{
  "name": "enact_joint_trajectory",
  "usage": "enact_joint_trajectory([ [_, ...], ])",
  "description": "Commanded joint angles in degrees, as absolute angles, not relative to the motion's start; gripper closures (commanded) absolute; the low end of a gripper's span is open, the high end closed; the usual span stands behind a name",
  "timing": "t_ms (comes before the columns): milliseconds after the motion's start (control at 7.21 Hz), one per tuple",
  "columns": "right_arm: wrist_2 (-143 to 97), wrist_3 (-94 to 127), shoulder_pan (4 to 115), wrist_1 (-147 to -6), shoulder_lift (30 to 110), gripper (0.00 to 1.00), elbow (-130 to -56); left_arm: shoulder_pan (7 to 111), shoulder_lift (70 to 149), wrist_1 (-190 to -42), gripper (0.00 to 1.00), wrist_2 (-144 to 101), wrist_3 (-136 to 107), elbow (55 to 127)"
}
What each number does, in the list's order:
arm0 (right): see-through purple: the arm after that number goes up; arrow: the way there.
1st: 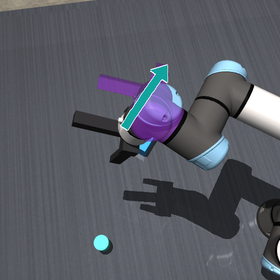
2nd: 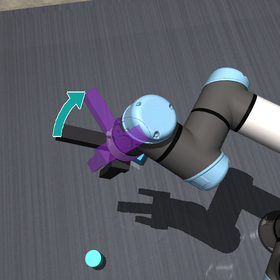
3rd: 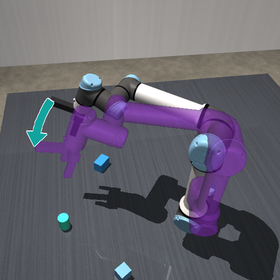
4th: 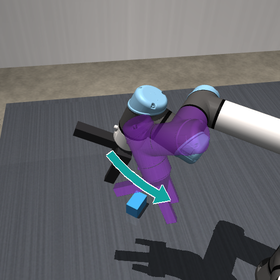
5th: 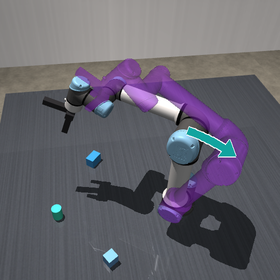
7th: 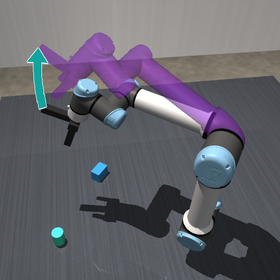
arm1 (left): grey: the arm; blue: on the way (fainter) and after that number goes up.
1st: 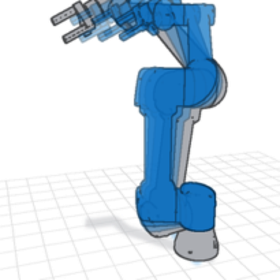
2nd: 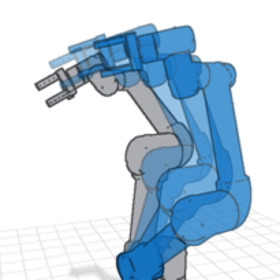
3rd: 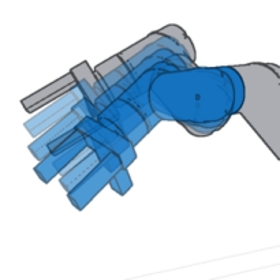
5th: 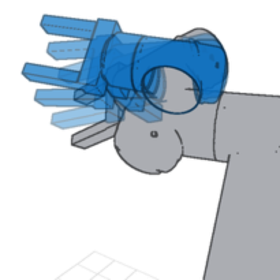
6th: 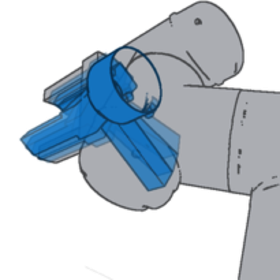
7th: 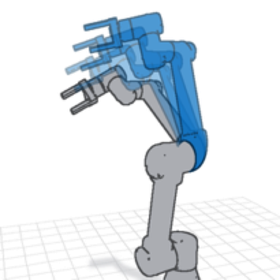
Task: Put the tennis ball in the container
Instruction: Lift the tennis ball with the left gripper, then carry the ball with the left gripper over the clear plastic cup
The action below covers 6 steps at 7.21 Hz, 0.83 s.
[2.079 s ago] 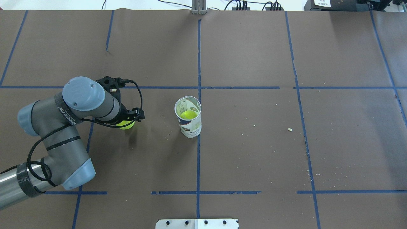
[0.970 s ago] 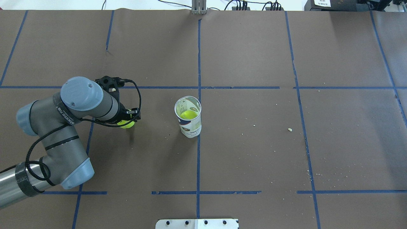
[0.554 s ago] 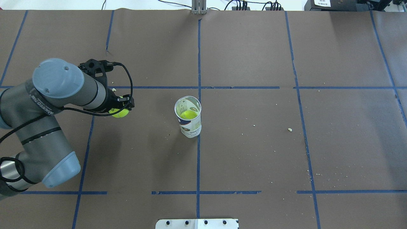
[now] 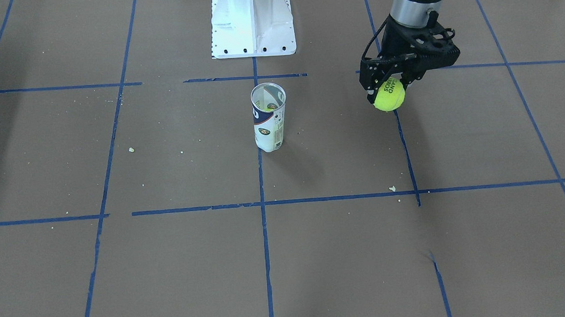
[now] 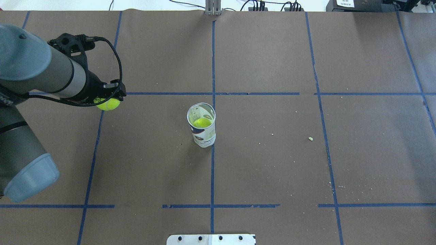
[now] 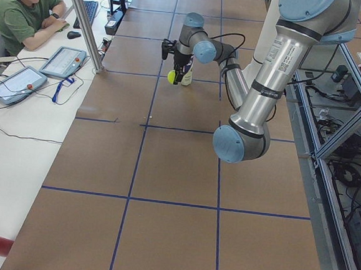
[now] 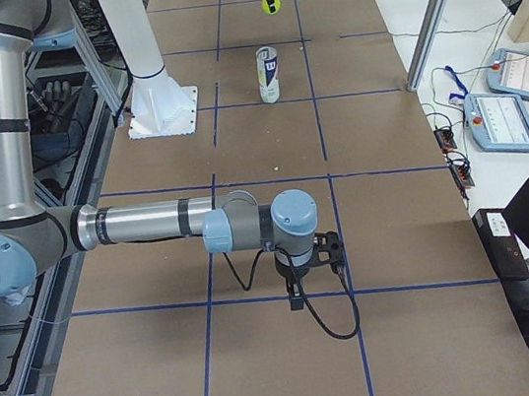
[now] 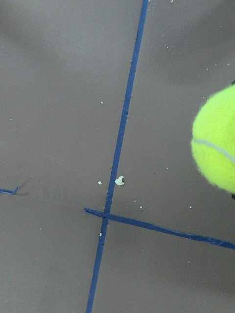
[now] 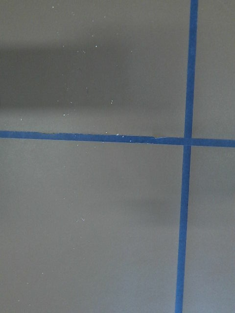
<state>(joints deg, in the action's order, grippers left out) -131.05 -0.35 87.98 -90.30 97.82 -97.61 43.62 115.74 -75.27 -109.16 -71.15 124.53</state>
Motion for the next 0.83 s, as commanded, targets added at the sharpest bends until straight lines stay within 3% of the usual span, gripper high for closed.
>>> enact_joint_trajectory([
  [0, -131.0, -0.4, 88.0, -90.3, 97.8, 0.00, -97.6, 43.5, 122.4, -68.2, 1.00, -113.8, -72.1, 125.5],
  [277, -131.0, -0.4, 88.0, -90.3, 97.8, 0.00, -97.6, 41.6, 126.4, -68.2, 1.00, -114.7, -77.3, 124.0],
  [693, -131.0, -0.4, 88.0, -90.3, 97.7, 0.00, -97.6, 39.1, 137.5, -68.2, 1.00, -114.6, -83.1, 112.0],
])
